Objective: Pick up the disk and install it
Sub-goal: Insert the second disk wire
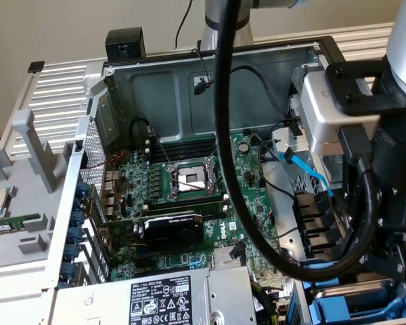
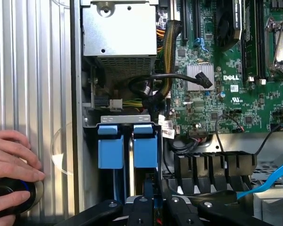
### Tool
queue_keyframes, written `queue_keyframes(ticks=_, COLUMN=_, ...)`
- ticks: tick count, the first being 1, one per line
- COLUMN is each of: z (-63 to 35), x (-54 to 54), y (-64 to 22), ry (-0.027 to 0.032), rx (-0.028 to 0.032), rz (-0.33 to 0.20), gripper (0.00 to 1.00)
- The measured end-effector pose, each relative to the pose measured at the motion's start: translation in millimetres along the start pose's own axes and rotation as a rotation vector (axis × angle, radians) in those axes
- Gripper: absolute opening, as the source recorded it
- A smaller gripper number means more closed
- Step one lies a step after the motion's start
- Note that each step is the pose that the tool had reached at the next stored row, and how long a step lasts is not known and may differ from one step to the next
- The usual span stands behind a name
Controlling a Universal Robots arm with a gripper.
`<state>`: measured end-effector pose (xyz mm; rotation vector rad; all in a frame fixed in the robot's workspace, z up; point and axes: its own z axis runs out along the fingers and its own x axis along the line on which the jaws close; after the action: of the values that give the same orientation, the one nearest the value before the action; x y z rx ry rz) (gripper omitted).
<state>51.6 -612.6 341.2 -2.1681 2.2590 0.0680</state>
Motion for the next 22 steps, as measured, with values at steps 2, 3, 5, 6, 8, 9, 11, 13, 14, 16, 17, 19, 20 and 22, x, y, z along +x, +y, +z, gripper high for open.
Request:
queue_keyframes(ticks=2, z=0.2, x=0.0, y=0.3, ry=-0.0001, rx=0.0, rz=0.0, gripper=0.16)
queue_keyframes(ticks=3, z=0.3, x=0.0, y=0.5, ry=-0.0002, rx=0.0, rz=0.0, gripper=0.16)
queue_keyframes(ticks=5, z=0.5, x=0.0, y=0.8, ry=-0.0001, rx=0.0, rz=0.0, gripper=0.16)
queue_keyframes(ticks=6, z=0.6, x=0.0, y=0.8, ry=-0.0001, rx=0.0, rz=0.0, gripper=0.16)
queue_keyframes(ticks=8, z=1.1, x=0.1, y=0.8, ry=-0.0002, rx=0.0, rz=0.0, gripper=0.16)
queue_keyframes(ticks=9, z=1.4, x=0.1, y=0.8, ry=-0.0002, rx=0.0, rz=0.0, gripper=0.16)
queue_keyframes(ticks=11, z=1.9, x=0.1, y=0.8, ry=-0.0003, rx=0.0, rz=0.0, gripper=0.16)
queue_keyframes(ticks=13, z=2.1, x=0.1, y=0.8, ry=-0.0002, rx=0.0, rz=0.0, gripper=0.16)
queue_keyframes(ticks=14, z=2.2, x=0.1, y=0.8, ry=-0.0001, rx=0.0, rz=0.0, gripper=0.16)
queue_keyframes(ticks=16, z=2.3, x=0.1, y=0.8, ry=-0.0001, rx=0.0, rz=0.0, gripper=0.16)
queue_keyframes(ticks=17, z=2.4, x=0.1, y=0.6, ry=-0.0003, rx=-0.0001, rz=0.001, gripper=0.16)
queue_keyframes(ticks=19, z=2.5, x=0.0, y=0.0, ry=-0.0003, rx=0.0, rz=0.0, gripper=0.16)
queue_keyframes(ticks=20, z=2.5, x=0.0, y=-0.3, ry=-0.0003, rx=0.0, rz=0.0, gripper=0.16)
queue_keyframes(ticks=22, z=2.5, x=0.0, y=-0.4, ry=-0.0001, rx=0.0, rz=0.0, gripper=0.16)
